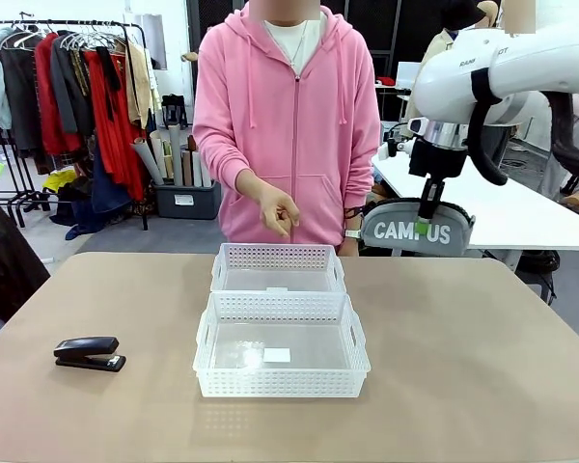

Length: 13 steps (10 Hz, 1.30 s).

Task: Distribute items into two baskets.
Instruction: Move the picked Pencil pouch towards the Organizing basket indicated by the person, stopping as directed.

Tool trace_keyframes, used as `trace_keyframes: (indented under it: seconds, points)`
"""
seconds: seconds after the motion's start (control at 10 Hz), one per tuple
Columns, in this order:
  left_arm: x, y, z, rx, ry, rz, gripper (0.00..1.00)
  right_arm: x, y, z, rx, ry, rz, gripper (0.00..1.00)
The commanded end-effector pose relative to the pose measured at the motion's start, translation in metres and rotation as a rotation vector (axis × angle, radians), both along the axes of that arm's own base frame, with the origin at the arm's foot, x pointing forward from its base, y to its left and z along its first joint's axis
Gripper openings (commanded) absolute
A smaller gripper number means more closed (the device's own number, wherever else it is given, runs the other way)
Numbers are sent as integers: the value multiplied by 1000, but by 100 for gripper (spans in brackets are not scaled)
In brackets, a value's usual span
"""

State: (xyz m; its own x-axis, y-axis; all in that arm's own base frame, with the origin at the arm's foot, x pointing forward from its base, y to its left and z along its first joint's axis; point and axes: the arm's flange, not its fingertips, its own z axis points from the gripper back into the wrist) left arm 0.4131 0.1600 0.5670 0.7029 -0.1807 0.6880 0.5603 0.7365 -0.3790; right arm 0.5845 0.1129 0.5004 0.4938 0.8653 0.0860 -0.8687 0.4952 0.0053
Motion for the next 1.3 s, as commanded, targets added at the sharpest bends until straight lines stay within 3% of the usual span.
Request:
trace_keyframes:
  seconds: [0.0, 0.3, 0.9, 1.0, 1.2]
  points:
    - [0, 0, 1, -8, -9, 1, 100, 1, 19, -8, -30, -8, -92, 0]
    - [0, 0, 1, -8, -9, 1, 100, 5, 45, -23, -8, -19, -157, 0]
    - [0, 0, 1, -8, -9, 1, 100, 19, 79, -45, 36, -20, -88, 0]
    - [0, 0, 1, -8, -9, 1, 100, 11, 66, -38, 31, -24, -57, 0]
    - [0, 0, 1, -8, -9, 1, 100, -40, 6, -12, -25, -15, 1, 0]
